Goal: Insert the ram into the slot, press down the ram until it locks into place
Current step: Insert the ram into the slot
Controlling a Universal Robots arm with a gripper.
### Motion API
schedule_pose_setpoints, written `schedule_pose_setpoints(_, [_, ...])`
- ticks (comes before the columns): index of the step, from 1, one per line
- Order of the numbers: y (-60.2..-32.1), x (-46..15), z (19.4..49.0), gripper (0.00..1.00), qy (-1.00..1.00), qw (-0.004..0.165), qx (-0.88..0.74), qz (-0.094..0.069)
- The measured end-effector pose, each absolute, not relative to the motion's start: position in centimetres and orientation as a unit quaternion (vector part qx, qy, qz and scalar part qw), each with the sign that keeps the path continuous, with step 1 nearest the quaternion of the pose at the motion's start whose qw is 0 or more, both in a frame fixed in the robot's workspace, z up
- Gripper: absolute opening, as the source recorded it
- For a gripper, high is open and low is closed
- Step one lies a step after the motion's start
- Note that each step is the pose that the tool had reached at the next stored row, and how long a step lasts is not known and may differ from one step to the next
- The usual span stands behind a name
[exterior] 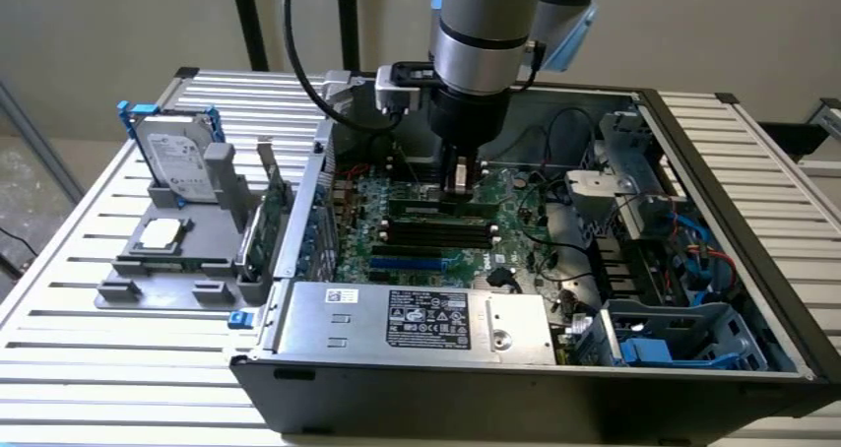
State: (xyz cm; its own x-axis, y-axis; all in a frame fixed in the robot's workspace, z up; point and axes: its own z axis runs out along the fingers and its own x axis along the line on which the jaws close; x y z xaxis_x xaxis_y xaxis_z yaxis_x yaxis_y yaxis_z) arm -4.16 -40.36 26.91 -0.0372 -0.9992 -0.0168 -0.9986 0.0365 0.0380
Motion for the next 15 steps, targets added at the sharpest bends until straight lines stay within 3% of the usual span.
schedule_pose_setpoints(15, [-40.2,-3.8,25.2,0.13,-0.72,0.013,0.694,-0.024])
